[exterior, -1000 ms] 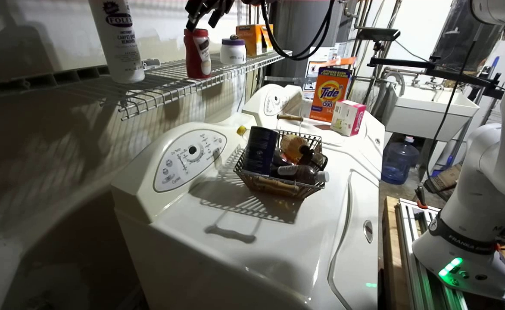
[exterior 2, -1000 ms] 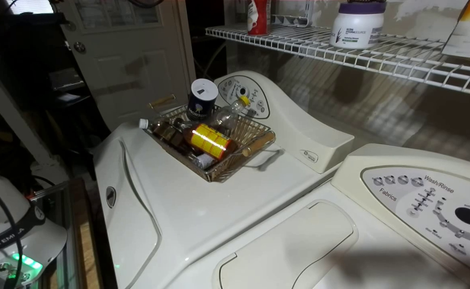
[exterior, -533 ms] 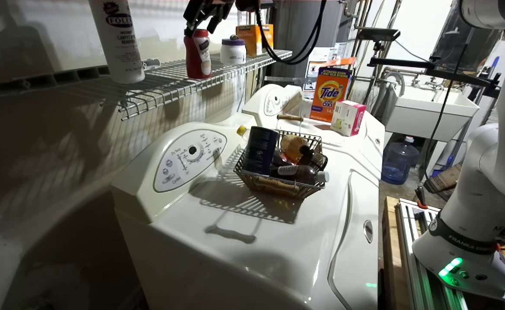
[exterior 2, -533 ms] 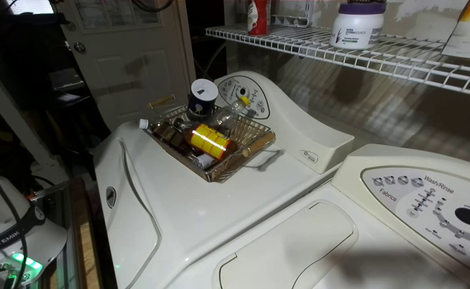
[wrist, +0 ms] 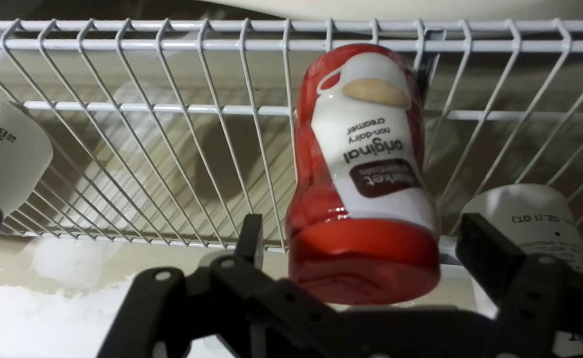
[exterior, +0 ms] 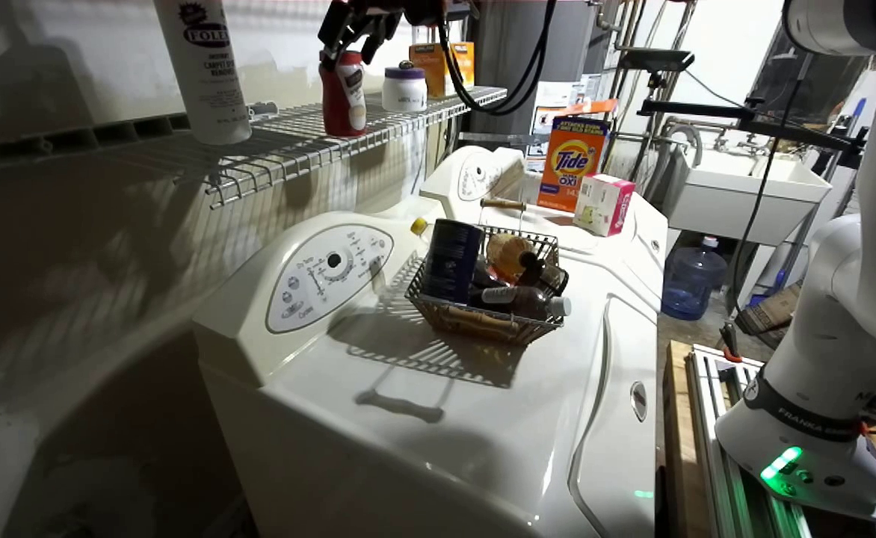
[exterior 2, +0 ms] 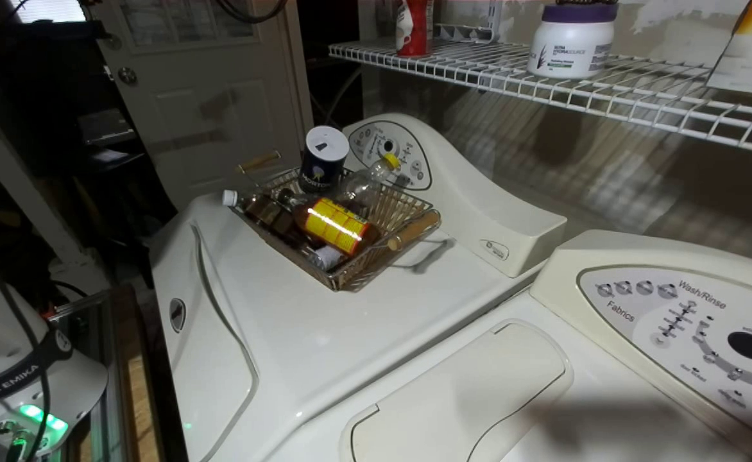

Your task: Move the red bottle on the top rack and place it in the products basket on the laundry machine

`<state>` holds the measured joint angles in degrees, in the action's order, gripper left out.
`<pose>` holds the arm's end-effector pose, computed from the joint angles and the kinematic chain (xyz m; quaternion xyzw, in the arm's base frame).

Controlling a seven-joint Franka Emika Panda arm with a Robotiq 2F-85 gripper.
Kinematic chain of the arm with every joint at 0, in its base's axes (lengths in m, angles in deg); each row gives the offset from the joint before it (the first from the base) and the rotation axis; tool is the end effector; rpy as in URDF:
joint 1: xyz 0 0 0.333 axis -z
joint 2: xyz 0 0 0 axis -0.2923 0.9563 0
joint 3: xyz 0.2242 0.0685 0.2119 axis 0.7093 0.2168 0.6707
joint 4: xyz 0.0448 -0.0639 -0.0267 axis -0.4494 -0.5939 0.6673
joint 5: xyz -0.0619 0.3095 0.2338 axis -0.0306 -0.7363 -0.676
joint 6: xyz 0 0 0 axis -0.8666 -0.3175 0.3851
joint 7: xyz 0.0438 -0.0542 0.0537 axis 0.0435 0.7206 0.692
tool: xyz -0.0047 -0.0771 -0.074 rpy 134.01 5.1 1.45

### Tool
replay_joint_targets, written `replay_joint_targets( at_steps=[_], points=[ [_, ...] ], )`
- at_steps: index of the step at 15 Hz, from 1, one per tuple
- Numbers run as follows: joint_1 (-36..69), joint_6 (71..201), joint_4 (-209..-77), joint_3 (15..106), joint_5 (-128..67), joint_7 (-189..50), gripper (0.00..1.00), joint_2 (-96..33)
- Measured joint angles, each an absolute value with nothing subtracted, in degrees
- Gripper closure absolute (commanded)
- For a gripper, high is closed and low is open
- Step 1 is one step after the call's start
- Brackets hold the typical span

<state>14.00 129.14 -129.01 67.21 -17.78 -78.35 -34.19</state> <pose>0.6730 0.0583 0.6542 0.9450 -0.0177 0.3192 0.0685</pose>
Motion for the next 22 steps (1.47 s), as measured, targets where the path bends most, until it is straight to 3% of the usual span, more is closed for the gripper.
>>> replay_joint_targets(
  at_steps=[2, 3, 4, 7, 22],
  points=[
    [14.1, 129.1, -128.3, 67.2, -18.8, -78.3, 0.0, -33.6],
    [14.1, 129.1, -128.1, 67.2, -19.4, -78.3, 0.16, -33.2],
    [14.1, 129.1, -127.8, 67.2, -20.0, -78.1, 0.26, -32.9],
    [14.3, 129.1, -127.1, 67.2, -21.4, -77.5, 0.47, -32.1],
    [14.2, 124.6, -125.6, 67.3, -20.6, -77.2, 0.48, -34.3]
  ],
)
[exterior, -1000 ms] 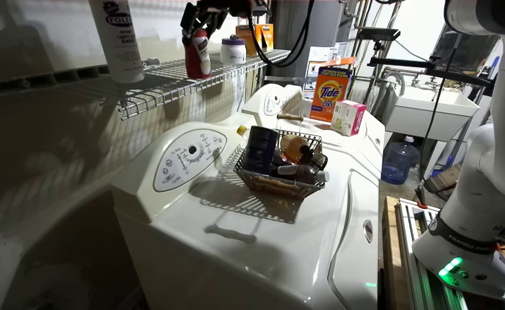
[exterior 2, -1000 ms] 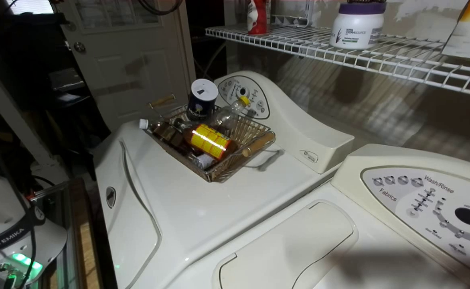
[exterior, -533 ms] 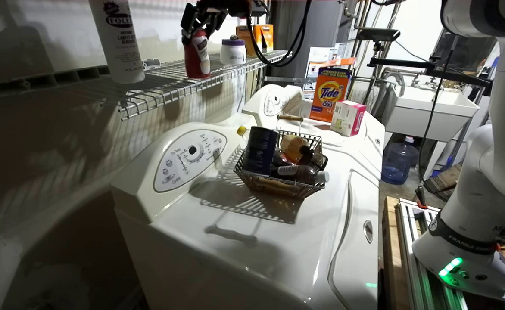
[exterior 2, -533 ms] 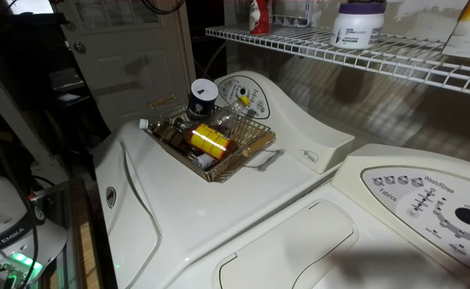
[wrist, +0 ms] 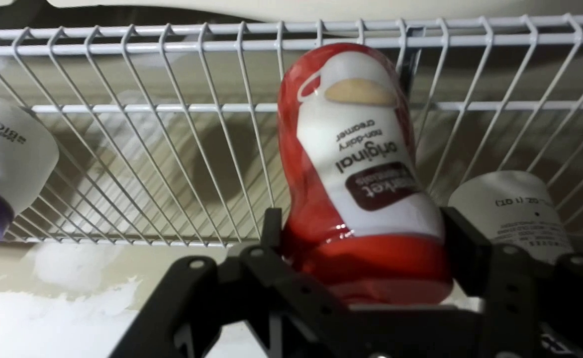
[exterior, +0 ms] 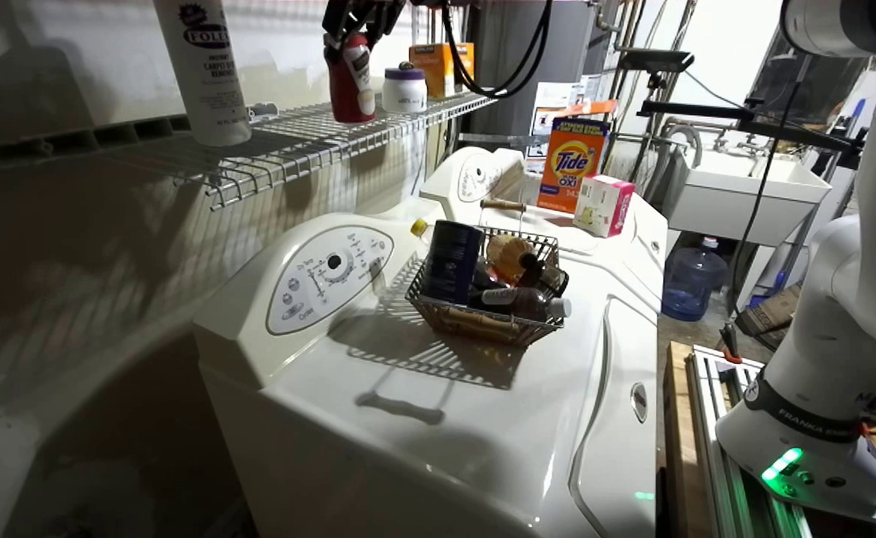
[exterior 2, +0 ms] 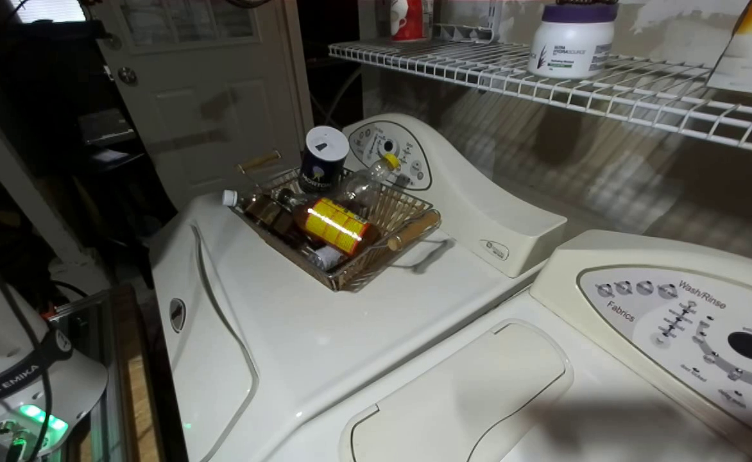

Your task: Move the red bottle on the top rack and place it in the products basket on the laundry machine

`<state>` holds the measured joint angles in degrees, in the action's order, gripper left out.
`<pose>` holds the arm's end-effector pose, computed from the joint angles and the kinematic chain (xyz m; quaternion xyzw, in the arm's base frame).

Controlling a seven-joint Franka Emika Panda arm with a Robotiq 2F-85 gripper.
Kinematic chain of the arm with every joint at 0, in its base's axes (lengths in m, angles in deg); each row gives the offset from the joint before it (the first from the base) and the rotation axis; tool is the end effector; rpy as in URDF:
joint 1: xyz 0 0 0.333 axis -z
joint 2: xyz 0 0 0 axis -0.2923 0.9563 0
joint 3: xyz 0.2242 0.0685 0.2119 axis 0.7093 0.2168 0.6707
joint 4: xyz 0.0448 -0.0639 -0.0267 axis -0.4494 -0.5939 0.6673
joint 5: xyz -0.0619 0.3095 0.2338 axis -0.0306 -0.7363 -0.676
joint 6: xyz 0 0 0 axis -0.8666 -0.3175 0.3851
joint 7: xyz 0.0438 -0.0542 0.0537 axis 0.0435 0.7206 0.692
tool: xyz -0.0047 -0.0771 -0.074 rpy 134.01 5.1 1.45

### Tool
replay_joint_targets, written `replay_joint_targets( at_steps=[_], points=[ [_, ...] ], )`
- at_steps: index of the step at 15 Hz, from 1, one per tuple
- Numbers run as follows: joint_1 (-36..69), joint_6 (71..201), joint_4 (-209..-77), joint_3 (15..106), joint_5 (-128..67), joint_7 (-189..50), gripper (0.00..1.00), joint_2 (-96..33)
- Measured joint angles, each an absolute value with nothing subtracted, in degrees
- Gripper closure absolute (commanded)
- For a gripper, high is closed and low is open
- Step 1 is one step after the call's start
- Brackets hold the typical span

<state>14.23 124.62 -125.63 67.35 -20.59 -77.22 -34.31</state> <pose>0.6670 0.0553 0.6756 0.9497 -0.0251 0.3077 0.0527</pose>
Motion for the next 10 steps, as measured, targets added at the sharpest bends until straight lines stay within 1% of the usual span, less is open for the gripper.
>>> replay_joint_targets(
  at_steps=[4, 10],
  points=[
    [14.3, 124.0, -128.9, 67.2, -18.9, -77.5, 0.48, -38.3],
    [15.2, 124.7, -138.1, 67.0, -19.0, -77.0, 0.48, -45.4]
  ],
)
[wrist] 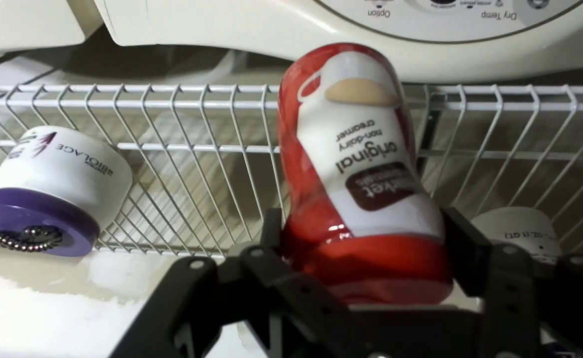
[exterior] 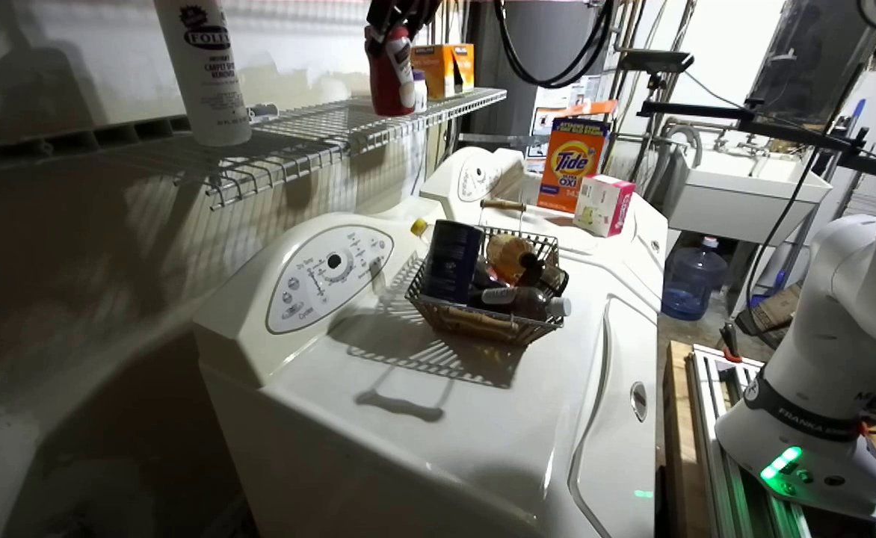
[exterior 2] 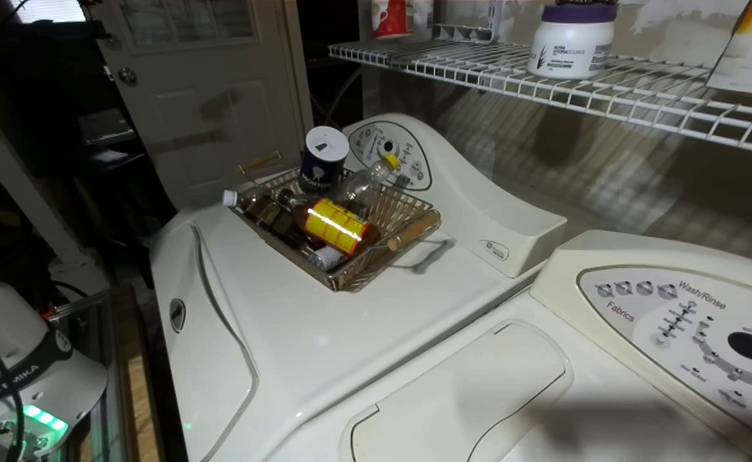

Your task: Move the red bottle on the top rack and place it in the products basket on the laundry machine

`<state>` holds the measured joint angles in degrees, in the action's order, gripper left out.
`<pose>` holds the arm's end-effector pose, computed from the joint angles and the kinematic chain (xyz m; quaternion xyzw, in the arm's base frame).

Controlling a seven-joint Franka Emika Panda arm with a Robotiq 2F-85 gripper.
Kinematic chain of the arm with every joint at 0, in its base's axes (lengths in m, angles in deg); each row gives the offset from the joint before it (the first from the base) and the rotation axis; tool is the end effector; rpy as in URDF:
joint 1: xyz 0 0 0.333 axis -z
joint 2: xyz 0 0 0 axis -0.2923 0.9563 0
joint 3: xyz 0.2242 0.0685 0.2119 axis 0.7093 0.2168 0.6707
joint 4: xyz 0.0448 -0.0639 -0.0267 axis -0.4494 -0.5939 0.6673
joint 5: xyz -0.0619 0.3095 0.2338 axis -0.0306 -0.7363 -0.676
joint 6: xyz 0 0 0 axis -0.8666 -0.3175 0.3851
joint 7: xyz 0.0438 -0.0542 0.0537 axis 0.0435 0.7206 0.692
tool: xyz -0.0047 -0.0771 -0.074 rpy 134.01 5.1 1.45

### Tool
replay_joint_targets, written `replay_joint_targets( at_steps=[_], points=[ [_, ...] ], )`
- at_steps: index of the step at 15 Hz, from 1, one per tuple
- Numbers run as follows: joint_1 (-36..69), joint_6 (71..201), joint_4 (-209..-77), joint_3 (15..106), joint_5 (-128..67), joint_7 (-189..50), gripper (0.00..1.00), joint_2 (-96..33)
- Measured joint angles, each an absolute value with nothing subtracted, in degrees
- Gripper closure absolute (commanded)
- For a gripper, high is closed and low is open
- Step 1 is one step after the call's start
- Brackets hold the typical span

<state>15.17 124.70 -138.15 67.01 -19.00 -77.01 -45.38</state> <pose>0.6113 0.0394 0.6872 0.9513 -0.0264 0.2976 0.0760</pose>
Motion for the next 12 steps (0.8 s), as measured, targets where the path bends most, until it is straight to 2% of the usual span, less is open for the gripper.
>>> replay_joint_targets(
  at_steps=[12],
  points=[
    [17.7, 143.8, -159.9, 61.9, -25.8, -64.0, 0.48, -54.1]
  ],
)
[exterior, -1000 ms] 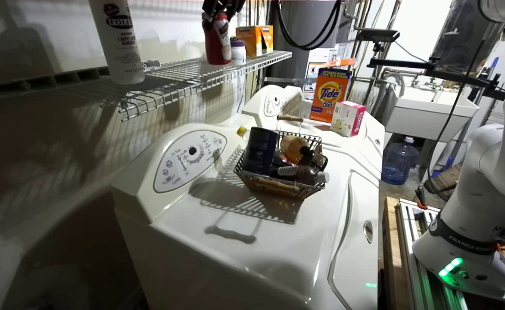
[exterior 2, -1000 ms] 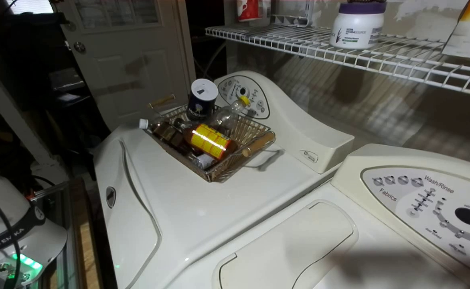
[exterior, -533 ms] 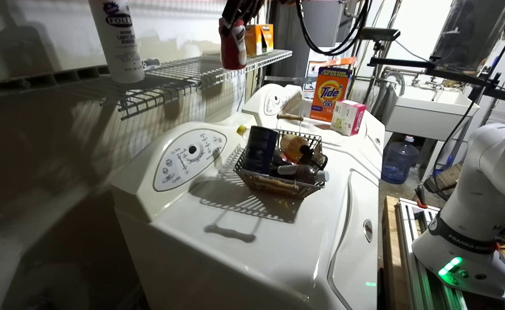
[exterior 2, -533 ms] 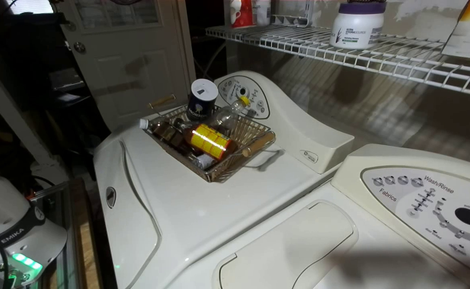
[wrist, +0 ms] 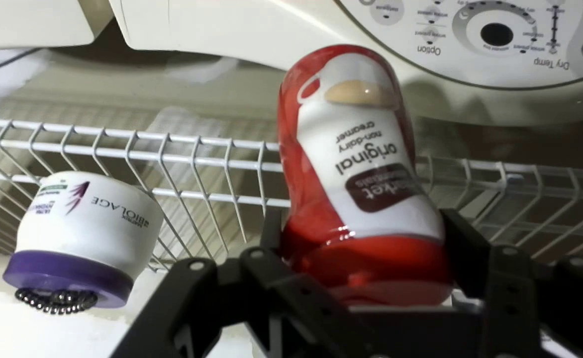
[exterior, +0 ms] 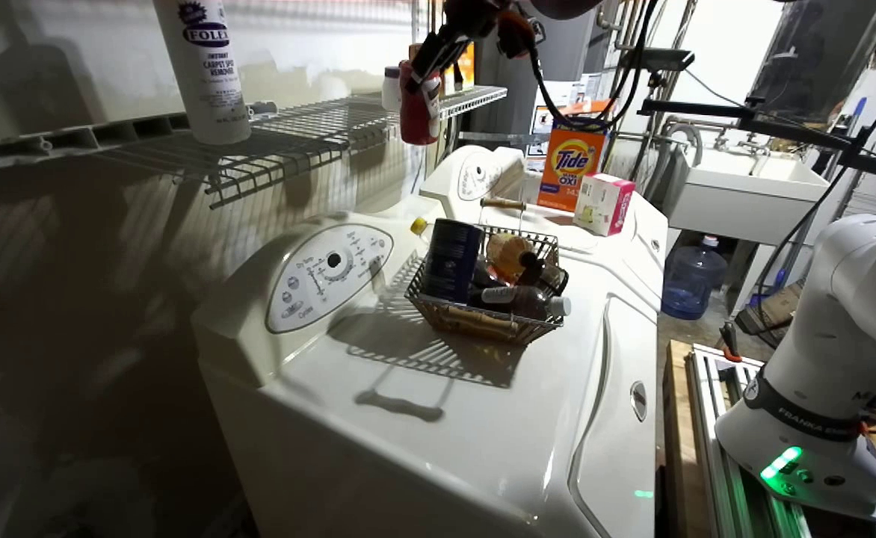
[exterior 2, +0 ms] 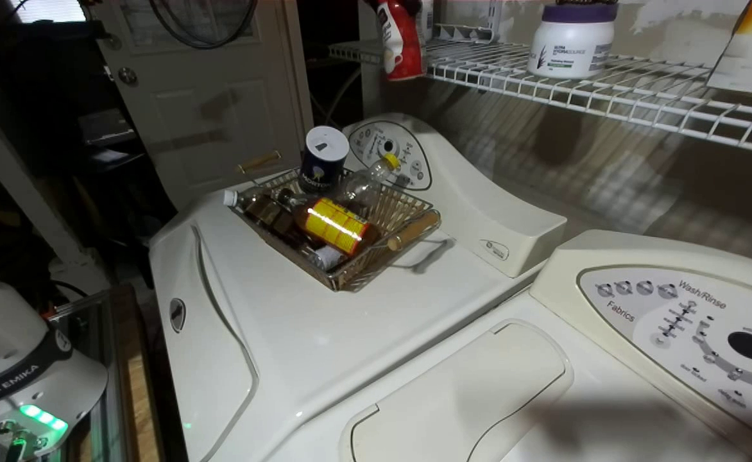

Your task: Move the red bottle on the top rack and place it in the products basket on the laundry machine

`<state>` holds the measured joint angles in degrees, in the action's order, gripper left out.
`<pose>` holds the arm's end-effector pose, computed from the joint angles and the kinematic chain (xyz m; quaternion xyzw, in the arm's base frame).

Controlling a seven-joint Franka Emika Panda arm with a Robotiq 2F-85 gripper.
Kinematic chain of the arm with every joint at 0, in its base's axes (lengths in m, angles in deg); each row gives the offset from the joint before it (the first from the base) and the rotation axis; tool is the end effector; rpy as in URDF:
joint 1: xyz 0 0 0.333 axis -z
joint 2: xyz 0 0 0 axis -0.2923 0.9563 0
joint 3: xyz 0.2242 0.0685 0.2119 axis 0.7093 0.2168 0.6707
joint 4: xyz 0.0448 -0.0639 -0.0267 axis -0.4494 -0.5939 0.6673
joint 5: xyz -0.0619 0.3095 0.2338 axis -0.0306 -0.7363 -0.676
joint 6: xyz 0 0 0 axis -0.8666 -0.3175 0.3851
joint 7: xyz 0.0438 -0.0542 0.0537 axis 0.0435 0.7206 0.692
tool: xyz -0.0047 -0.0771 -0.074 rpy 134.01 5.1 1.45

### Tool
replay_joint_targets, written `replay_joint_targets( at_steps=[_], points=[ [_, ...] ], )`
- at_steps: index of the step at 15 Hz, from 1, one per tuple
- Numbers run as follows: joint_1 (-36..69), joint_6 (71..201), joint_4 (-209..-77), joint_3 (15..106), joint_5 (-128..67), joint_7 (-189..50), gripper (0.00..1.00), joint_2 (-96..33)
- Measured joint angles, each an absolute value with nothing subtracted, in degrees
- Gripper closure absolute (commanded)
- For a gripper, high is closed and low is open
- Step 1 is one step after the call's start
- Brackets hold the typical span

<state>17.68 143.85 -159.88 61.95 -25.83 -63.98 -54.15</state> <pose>0.5754 -0.0291 0.6231 0.9401 0.0187 0.3342 0.0643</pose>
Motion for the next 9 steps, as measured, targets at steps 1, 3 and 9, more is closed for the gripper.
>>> replay_joint_targets(
  at_steps=[1, 3, 9],
  points=[
    [17.8, 144.4, -161.0, 61.5, -26.7, -63.0, 0.48, -54.2],
    [18.0, 145.2, -163.0, 60.9, -28.1, -61.5, 0.48, -54.4],
    [19.0, 145.1, -168.0, 60.1, -29.0, -61.2, 0.48, -55.7]
  ],
)
